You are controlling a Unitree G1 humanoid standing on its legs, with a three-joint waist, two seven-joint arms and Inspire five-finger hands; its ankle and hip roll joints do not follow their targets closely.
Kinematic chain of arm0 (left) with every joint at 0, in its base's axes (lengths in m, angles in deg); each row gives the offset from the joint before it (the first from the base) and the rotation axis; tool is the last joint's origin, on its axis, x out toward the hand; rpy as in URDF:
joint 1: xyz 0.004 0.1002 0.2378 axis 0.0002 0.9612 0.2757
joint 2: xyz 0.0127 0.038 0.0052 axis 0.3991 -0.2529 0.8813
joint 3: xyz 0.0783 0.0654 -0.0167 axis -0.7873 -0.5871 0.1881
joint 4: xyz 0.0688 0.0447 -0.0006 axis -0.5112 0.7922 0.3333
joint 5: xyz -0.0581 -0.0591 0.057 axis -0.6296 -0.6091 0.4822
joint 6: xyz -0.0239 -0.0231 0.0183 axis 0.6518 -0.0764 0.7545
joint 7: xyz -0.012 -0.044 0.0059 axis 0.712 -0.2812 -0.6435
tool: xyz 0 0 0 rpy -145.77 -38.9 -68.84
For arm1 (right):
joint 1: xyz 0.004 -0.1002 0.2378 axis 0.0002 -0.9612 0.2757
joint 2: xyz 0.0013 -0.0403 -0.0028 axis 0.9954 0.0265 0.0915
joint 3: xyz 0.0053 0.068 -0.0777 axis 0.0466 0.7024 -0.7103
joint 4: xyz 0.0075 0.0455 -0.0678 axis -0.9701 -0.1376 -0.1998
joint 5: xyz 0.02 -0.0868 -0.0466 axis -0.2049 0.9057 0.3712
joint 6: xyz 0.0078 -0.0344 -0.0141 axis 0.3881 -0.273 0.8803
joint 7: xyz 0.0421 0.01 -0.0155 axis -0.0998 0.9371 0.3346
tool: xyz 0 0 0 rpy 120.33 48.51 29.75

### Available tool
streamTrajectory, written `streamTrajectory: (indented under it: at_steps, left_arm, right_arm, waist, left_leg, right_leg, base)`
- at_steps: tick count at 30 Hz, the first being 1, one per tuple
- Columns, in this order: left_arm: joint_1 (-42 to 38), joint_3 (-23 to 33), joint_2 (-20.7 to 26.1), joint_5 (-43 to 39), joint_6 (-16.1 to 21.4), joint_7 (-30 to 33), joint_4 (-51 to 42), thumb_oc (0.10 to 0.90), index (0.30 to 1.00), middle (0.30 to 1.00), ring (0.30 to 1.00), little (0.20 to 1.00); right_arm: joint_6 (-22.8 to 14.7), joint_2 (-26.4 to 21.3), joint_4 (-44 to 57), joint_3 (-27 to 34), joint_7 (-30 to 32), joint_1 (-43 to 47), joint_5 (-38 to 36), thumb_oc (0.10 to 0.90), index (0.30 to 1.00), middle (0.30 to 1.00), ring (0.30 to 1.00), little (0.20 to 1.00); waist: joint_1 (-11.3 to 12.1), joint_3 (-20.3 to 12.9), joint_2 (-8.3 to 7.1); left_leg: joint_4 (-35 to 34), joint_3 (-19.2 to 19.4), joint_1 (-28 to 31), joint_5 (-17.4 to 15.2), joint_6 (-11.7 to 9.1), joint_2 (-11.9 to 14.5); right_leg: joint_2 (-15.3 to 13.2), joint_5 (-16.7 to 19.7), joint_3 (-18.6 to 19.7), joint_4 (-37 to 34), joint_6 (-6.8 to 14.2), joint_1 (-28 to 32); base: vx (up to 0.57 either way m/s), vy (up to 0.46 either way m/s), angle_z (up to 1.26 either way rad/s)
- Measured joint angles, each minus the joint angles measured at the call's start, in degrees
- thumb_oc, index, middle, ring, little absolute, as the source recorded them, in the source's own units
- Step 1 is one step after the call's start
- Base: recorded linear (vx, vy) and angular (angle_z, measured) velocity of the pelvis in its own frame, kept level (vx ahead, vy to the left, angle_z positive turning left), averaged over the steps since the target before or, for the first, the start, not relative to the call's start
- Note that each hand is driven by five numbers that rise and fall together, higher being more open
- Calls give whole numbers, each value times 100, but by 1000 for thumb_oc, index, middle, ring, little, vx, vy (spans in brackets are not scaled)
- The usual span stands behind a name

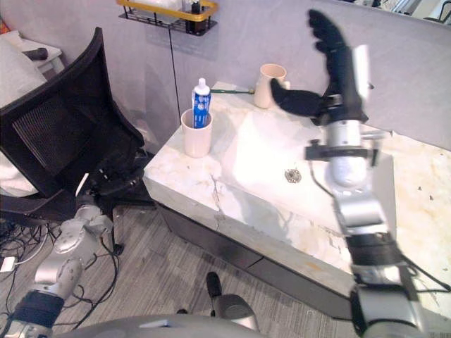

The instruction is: Organize the bathroom.

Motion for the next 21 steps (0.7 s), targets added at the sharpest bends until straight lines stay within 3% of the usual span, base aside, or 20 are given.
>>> streamTrajectory:
  at_steps: [9, 13, 14, 15, 17, 19, 20, 21]
  left_arm:
    - [269, 210, 84, -132, 517, -7, 267, 800, 900, 900, 900, 900]
    - [249, 230, 182, -132, 581, 35, 644, 800, 900, 900, 900, 900]
    - [201, 177, 202, -128, 596, 60, 771, 800, 900, 900, 900, 900]
    - [107, 199, 167, -129, 601, 69, 1080, 800, 900, 900, 900, 900]
    - [74, 224, 154, -129, 617, 264, 1376, 800, 900, 900, 900, 900]
    - [87, 224, 136, -128, 723, 518, 1757, 800, 900, 900, 900, 900]
    - [105, 241, 130, -128, 823, 662, 1857, 800, 900, 900, 900, 900]
    - [128, 292, 123, -119, 913, 756, 1889, 800, 900, 900, 900, 900]
  right_arm:
    - [-394, -935, -447, 2276, 837, -1081, -330, 800, 900, 900, 900, 900]
    - [-596, -990, -972, 3089, 1027, -1768, -1450, 800, 900, 900, 900, 900]
    - [-676, -982, -1122, 3195, 1098, -1931, -1528, 800, 900, 900, 900, 900]
    - [-793, -975, -1518, 3405, 1204, -2152, -1637, 800, 900, 900, 900, 900]
    - [-691, -972, -1878, 3675, 1382, -2316, -1755, 800, 900, 900, 900, 900]
    - [-658, -983, -2078, 4115, 1598, -2443, -1877, 800, 900, 900, 900, 900]
    - [-670, -1001, -2095, 4332, 1685, -2461, -1904, 800, 900, 900, 900, 900]
    - [-672, -1012, -2142, 4412, 1698, -2449, -1912, 800, 900, 900, 900, 900]
  waist:
    - [-355, -34, -51]
    - [-477, -49, -64]
    - [-540, -56, -54]
    - [-535, -64, 172]
    - [-522, -22, 272]
    - [-504, -33, 165]
    - [-437, -53, 103]
    - [-354, -49, 30]
  left_leg:
    - [0, 103, -3, 0, 3, -12]
    - [3, 147, -22, 11, 45, 1]
    - [49, 206, -96, 49, 127, 17]
    - [54, 238, -321, 72, 183, 276]
    - [159, 353, -382, 88, 171, 463]
    - [268, 433, -293, 60, 157, 506]
    - [307, 547, -286, 6, 85, 533]
    - [368, 585, -281, -30, 32, 539]
  right_leg:
    - [-61, -129, 12, -29, 250, -32]
    - [-63, -114, 16, 2, 317, -57]
    - [-80, -97, 1, 50, 563, -133]
    - [79, -543, -263, 1188, 519, -675]
    - [75, -1145, -286, 2837, 660, -1109]
    - [-289, -1761, -279, 3563, 883, -875]
    - [-443, -1989, -321, 3592, 1000, -695]
    - [-579, -2078, -348, 3555, 988, -638]
  base:
    - [-43, 23, -4]
    - [-156, -63, -2]
    - [-301, -145, -5]
    - [-166, -102, -8]
    - [-171, -194, -26]
    - [-124, -262, -29]
    - [-89, -206, -38]
    - [-136, -294, -64]
